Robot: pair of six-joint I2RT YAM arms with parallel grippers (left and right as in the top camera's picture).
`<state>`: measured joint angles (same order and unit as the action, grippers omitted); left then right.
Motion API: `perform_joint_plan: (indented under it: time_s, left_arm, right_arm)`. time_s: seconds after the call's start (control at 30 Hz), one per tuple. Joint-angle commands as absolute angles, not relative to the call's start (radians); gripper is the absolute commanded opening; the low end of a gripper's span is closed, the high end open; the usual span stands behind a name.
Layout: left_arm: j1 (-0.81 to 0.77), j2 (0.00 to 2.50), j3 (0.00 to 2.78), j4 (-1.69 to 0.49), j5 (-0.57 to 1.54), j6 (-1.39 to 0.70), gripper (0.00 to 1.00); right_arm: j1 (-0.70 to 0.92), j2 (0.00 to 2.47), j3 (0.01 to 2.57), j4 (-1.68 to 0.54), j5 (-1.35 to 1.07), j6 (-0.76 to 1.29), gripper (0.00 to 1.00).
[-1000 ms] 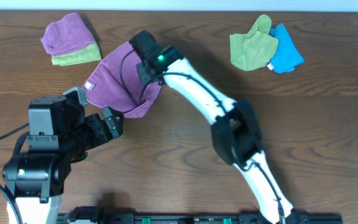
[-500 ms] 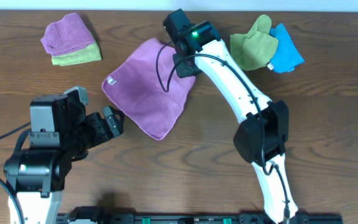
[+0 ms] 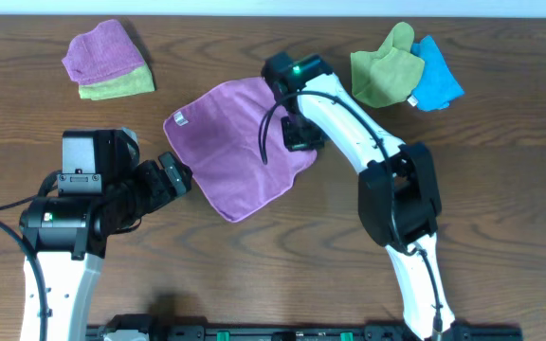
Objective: Fold the cloth
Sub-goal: 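Lay the purple cloth flat and release with the right gripper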
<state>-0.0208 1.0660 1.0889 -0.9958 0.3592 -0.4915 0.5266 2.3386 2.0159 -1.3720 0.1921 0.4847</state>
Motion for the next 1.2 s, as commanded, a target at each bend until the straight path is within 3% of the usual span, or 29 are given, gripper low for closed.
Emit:
perform_joint_plan:
  time_s: [0.0,0.3,0.67,0.93,1.17]
  left_arm:
    - [-0.023,1.066,1.108,-1.0,0.336,-0.503,0.95]
    - [-0.023,1.066,1.095,-0.997,0.306,-0.511,0.96]
    - [-0.023,1.067,1.066,-0.978,0.308,-0.537,0.95]
    - [-0.023,1.072,1.065,-0.995,0.335,-0.581,0.95]
    - [-0.023,1.071,0.932,-0.981,0.346,-0.713,0.95]
  right_arm:
    - [0.533,2.343,1.974,-1.378,0.205,0.58,0.01]
    - [0.585,2.287,1.821,-1.352,0.197,0.643,0.01]
    - [0.535,1.944,1.445,-1.09,0.029,0.499,0.01]
    - [0.548,1.921,1.258,-0.948,-0.064,0.548,0.01]
    - [0.564,1.92,1.246,-0.862,-0.057,0.583,0.01]
